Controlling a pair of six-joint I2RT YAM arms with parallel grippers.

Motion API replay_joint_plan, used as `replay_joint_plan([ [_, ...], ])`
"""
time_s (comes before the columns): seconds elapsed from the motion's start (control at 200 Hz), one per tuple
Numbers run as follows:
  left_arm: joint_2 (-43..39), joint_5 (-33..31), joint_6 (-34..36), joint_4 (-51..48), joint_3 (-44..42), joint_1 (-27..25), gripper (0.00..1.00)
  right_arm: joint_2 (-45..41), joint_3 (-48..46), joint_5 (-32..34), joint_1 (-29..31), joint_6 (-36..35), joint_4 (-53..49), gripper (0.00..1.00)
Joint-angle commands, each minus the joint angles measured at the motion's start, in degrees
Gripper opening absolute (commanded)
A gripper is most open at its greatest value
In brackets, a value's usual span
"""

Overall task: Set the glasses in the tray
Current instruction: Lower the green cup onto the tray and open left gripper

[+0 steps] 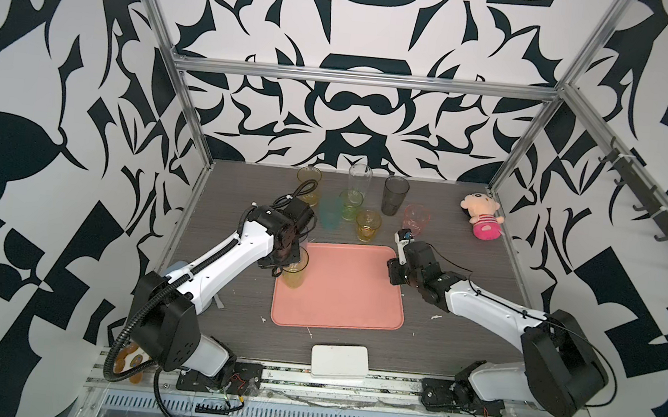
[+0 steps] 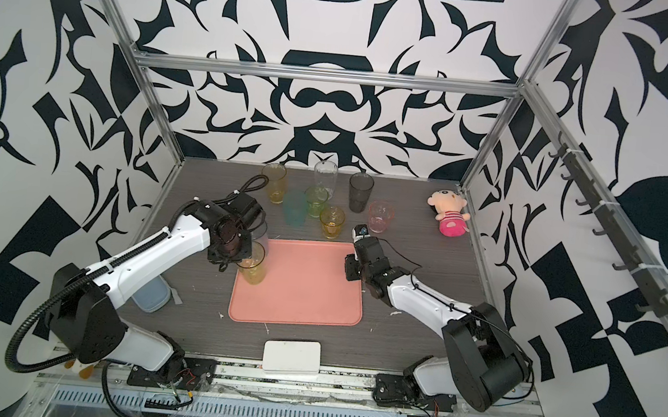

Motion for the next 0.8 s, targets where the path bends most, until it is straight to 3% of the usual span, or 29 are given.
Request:
replay_joint_plan([
  [0.0,-1.8,-0.3,-1.0,-3.5,1.6,0.1,0.10,-0.1,2.1,0.5,0.2,0.1,0.6,0.40],
  [0.2,-1.8,-1.0,-1.0,-4.4,2.7,0.1,0.27,-0.3,2.1,0.5,0.3,0.1,0.6,0.40],
  [0.435,-1.6,-2.3,0.5,-5.1,5.9,1.1,0.33,-0.4,1.9,0.5,0.3,0.1,0.6,0.40],
  [0.795,2.4,-3.3,6.5,-2.0,18.5,6.9,0.48,-0.9,1.7,0.8,0.4,0.0,0.7,0.40],
])
